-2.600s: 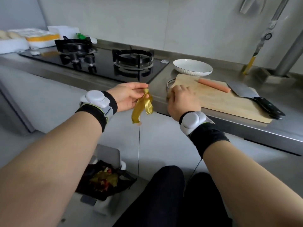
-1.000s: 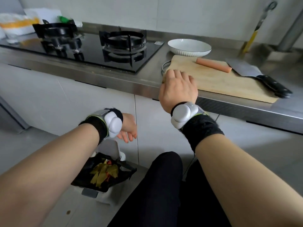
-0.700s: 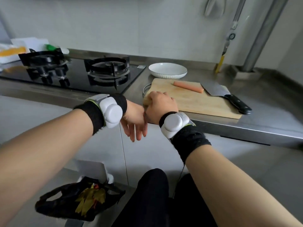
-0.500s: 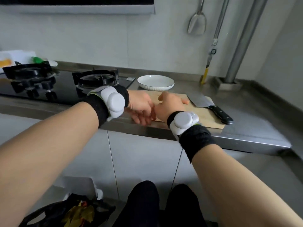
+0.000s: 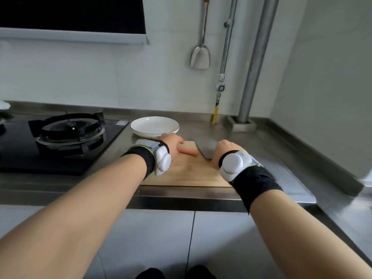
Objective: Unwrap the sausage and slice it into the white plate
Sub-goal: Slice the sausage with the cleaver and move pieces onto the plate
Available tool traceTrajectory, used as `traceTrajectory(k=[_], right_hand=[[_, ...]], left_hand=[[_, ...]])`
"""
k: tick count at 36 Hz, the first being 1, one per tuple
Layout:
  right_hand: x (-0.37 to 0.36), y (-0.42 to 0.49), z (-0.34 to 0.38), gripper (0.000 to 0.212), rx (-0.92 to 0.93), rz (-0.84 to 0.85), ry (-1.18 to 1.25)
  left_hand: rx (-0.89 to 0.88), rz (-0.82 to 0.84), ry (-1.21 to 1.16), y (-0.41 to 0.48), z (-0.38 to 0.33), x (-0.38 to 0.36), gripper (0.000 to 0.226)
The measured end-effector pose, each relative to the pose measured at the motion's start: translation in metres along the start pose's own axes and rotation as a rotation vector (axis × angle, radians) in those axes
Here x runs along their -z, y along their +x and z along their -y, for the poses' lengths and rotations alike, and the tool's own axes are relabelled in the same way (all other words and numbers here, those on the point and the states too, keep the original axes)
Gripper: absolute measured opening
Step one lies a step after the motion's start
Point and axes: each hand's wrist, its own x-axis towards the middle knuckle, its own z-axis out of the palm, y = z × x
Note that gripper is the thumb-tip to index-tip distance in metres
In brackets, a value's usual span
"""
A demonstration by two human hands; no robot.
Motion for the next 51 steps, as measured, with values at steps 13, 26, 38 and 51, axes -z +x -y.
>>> traceTrajectory(k=[13,26,38,51], right_hand=[[-0.001,0.003,0.006,0.048,-0.109,-0.032,-0.005],[0.030,-0.019,0.032,0.020,0.175,-0.138,0.003],[0.030,-0.020,0.041,0.028,0.277,-0.077,0.032],[0.028,-0.003,0.050,0.009,0.270,-0.111,0.024]], left_hand=[[-0.001,-0.221,-0.208,-0.004,0.030,-0.025,0.006],[0.136,-0.364,-0.360,-0.023,0.033,-0.023,0.012],[0.063,-0.324,-0.411,-0.023,0.037,-0.026,0.020],[0.076,-0.383,-0.459,-0.032,0.038,-0.022,0.021]])
